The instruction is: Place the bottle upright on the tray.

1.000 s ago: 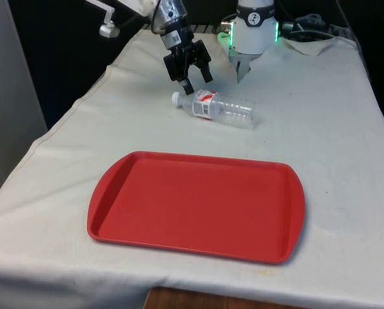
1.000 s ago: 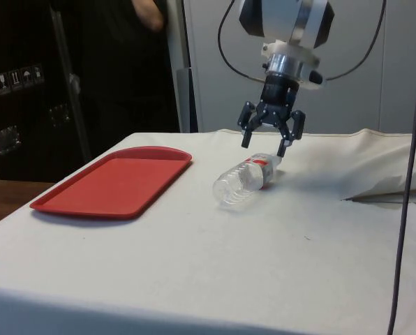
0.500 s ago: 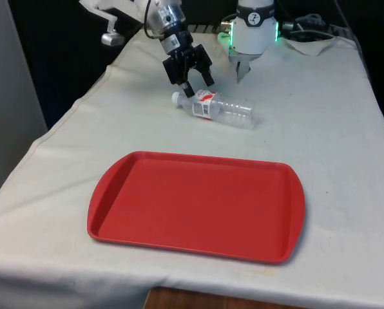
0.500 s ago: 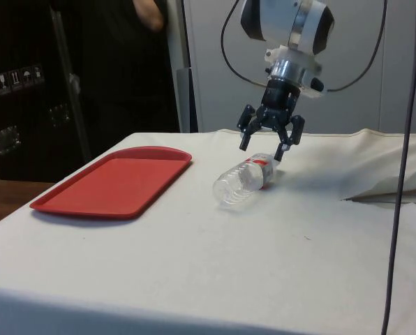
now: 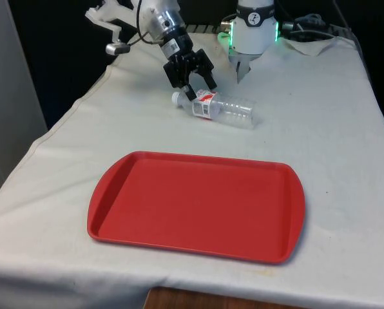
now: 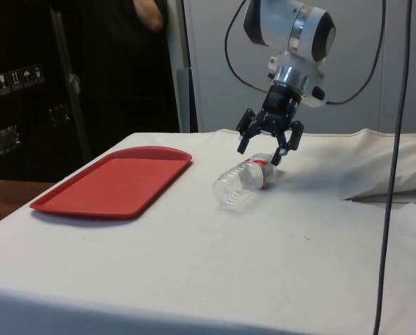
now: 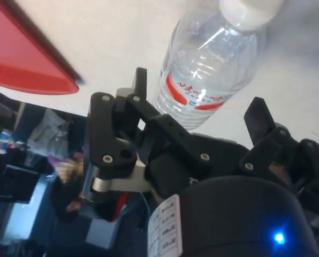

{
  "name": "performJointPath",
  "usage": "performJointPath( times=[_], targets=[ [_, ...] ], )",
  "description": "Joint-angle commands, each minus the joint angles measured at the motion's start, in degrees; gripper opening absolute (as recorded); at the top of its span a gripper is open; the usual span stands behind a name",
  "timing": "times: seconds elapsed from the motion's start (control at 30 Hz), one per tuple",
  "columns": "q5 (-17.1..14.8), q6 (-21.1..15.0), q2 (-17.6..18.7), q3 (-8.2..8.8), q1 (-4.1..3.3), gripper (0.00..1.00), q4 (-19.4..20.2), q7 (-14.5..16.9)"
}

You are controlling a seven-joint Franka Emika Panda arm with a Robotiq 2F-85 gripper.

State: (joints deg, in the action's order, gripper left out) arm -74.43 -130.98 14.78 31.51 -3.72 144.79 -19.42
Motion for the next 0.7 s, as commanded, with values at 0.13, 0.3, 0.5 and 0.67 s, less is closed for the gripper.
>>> performJointPath(
  times=[0.13,0.3,0.5,0.67],
  targets=[
    [-2.9,1.7,1.1,-0.06,0.4,1.0,-0.4,2.6],
    [-3.2,2.4,2.2,0.23,0.17,1.0,-0.5,3.5],
    [-5.1,3.8,4.1,0.57,0.52,1.0,-1.4,6.0],
    [-5.3,4.4,5.4,0.86,0.63,1.0,-2.0,6.7]
  ],
)
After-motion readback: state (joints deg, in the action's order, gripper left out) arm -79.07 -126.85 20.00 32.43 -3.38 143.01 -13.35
